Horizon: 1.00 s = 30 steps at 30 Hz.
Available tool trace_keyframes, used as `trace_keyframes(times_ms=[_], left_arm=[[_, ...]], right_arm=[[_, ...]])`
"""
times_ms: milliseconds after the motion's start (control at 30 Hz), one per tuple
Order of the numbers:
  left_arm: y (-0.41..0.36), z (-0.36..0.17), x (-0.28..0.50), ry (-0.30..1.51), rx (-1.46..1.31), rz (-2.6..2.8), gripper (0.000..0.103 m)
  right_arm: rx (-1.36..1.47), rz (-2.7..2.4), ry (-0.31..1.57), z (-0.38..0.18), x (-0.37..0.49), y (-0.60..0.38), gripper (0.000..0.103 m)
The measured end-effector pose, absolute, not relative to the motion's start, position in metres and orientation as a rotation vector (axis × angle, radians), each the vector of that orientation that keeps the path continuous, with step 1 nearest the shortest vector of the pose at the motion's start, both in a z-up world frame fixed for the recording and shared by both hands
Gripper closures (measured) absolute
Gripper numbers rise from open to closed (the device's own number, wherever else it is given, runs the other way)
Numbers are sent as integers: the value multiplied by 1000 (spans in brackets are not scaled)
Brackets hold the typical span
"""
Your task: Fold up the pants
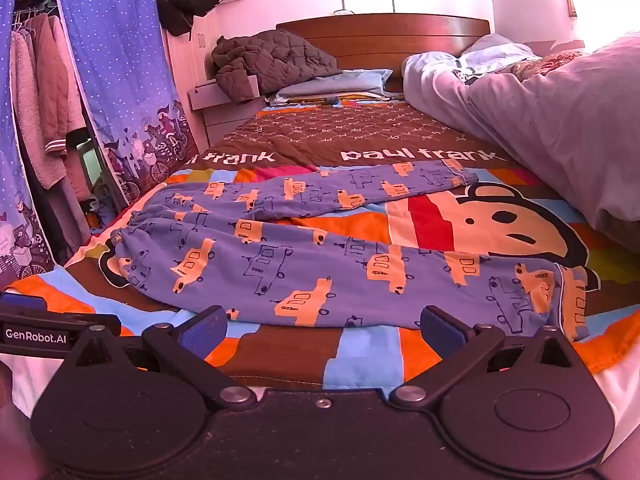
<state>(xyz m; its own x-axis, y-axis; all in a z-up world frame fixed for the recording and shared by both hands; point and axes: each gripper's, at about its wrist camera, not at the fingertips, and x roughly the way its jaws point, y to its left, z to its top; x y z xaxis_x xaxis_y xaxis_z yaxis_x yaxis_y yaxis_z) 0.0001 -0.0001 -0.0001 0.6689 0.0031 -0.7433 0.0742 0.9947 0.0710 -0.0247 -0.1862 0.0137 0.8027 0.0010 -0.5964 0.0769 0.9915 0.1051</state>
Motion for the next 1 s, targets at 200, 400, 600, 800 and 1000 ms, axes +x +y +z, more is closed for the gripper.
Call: trace_keyframes(times_ms=[200, 400, 600, 800, 1000], left_arm=[[-1, 0, 1, 842, 96, -42, 0], [0, 0, 0, 837, 94, -41, 0], [0, 0, 0, 837, 94, -42, 0], [0, 0, 0, 837, 94, -42, 0], [0, 0, 0, 837, 93, -42, 1]], right_arm=[[127, -40, 640, 14, -25, -187, 1], [128, -40, 640, 14, -26, -187, 1], [128, -41, 642, 13, -26, -186, 1], [128, -41, 642, 14, -26, -186, 1], [128, -42, 642, 14, -27, -186, 1]])
